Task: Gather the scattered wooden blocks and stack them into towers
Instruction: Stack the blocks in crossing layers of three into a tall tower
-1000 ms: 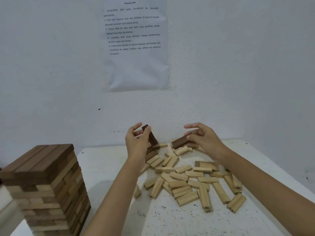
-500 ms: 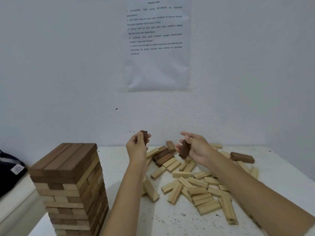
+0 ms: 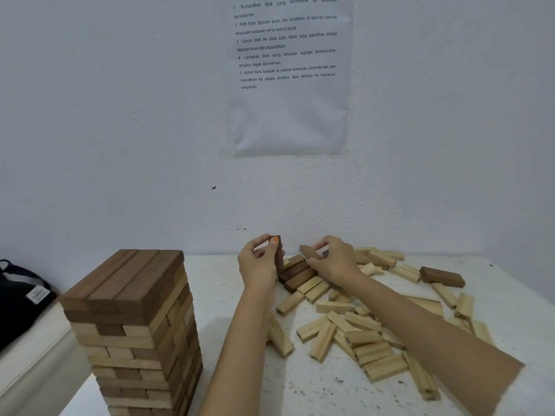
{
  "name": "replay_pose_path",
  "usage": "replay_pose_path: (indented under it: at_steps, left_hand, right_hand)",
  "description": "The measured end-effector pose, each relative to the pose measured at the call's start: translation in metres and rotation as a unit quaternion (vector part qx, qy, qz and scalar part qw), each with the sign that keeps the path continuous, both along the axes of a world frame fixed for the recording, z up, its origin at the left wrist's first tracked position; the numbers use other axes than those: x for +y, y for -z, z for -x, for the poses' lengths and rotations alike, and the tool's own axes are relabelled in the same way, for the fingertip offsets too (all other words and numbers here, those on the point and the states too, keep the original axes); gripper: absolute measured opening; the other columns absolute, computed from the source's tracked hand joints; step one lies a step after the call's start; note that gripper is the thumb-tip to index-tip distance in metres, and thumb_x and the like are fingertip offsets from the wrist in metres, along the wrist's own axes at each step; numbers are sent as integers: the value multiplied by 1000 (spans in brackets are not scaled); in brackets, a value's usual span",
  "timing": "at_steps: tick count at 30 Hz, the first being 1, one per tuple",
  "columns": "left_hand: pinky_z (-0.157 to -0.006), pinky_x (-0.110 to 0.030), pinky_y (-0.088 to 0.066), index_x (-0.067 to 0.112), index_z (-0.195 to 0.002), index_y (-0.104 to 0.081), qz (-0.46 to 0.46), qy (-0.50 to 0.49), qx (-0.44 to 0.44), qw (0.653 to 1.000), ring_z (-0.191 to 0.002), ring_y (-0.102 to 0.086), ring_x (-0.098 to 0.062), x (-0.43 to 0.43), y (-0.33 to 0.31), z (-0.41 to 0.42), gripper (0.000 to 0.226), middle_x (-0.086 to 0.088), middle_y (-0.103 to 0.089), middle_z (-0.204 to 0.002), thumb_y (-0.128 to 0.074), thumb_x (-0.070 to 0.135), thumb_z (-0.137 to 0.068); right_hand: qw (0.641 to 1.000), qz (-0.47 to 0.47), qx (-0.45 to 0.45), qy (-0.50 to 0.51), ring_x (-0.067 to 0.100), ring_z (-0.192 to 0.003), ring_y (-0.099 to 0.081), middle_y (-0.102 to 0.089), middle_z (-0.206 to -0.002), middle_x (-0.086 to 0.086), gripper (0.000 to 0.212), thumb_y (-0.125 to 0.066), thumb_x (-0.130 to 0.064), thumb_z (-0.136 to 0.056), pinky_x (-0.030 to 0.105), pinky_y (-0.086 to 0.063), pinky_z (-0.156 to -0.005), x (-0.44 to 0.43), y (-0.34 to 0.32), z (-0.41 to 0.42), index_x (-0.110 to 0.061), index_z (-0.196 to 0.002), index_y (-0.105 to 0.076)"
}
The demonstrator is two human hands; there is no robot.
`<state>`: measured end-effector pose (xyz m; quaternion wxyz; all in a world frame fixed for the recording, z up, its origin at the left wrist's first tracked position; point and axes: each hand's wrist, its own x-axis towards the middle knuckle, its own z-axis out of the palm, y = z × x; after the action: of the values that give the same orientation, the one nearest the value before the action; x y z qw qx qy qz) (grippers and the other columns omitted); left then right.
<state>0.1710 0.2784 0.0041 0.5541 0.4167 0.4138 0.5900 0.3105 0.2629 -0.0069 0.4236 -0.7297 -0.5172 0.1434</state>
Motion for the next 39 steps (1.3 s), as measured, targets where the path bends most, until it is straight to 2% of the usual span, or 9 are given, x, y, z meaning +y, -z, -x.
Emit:
replay_pose_path:
  at_steps: [2,7,11,18,23,26,33,36,39]
  left_hand:
    - [-62,-17,-55,8,-114,-60,-7,11,1,1000,-74,-66,-15,-4,-3,-1,22,-10,-67,-85,-61,9,-92]
    - [-55,-17,-52,13,-113,-62,-47,57,41,996,-75,-66,-15,-27,-20,-6,20,-12,-69,-92,-60,13,-93]
    - [-48,-19,-51,17,-111,-64,-76,89,63,991,-84,-66,-22,-52,-32,-8,18,-17,-66,-103,-60,14,-94]
    - [-76,-48,-58,28,-100,-65,-117,92,114,982,-93,-66,-27,-92,-43,-2,12,-12,-68,-96,-62,19,-92]
    - [-67,-33,-58,21,-105,-65,-126,116,120,978,-89,-69,-27,-119,-47,13,14,-14,-69,-94,-60,15,-93]
    - [-69,-34,-59,18,-104,-65,-120,140,127,975,-86,-70,-27,-136,-46,22,13,-15,-71,-89,-62,14,-92]
    - [-75,-42,-56,14,-103,-63,-90,208,191,955,-93,-65,-35,-165,-29,37,15,-15,-65,-98,-53,6,-95]
    - [-70,-32,-55,11,-110,-59,-43,265,210,940,-88,-63,-25,-178,-22,45,22,-13,-61,-95,-46,0,-96]
    - [-70,-30,-55,10,-111,-58,-29,290,225,930,-90,-60,-25,-183,-13,53,22,-12,-57,-94,-47,-1,-96]
  right_hand:
    - [999,-27,25,8,11,-67,-51,-56,-86,2,25,-72,-13,-83,13,-34,-50,-6,-3,-1,-10,-106,-61]
    - [993,-108,38,-9,6,-56,-41,-45,-62,-6,13,-68,-11,-86,10,-35,-48,-36,-21,-4,-8,-98,-69]
    - [988,-152,23,-21,6,-60,-46,-57,-68,-6,6,-67,-17,-88,6,-37,-54,-67,-35,-2,-12,-90,-70]
    - [984,-171,-2,-55,8,-56,-44,-53,-62,-5,16,-70,-28,-88,13,-35,-54,-115,-57,2,-12,-88,-71]
    - [982,-179,-5,-57,18,-68,-58,-68,-78,8,13,-69,-27,-88,23,-46,-63,-149,-57,10,-14,-90,-70]
    - [980,-192,24,-55,1,-54,-52,-59,-64,-4,11,-68,-22,-89,12,-40,-54,-168,-50,16,-14,-95,-64]
    - [987,-155,33,-34,1,-48,-44,-53,-52,-11,11,-68,-26,-89,13,-36,-52,-201,-24,31,-20,-80,-67]
    - [989,-117,92,-27,6,-46,-47,-54,-48,-11,14,-69,-24,-89,22,-42,-51,-211,-11,37,-17,-77,-67]
    - [986,-52,159,-24,6,-43,-49,-56,-54,-2,16,-67,-23,-90,20,-42,-44,-219,-4,43,-8,-84,-66]
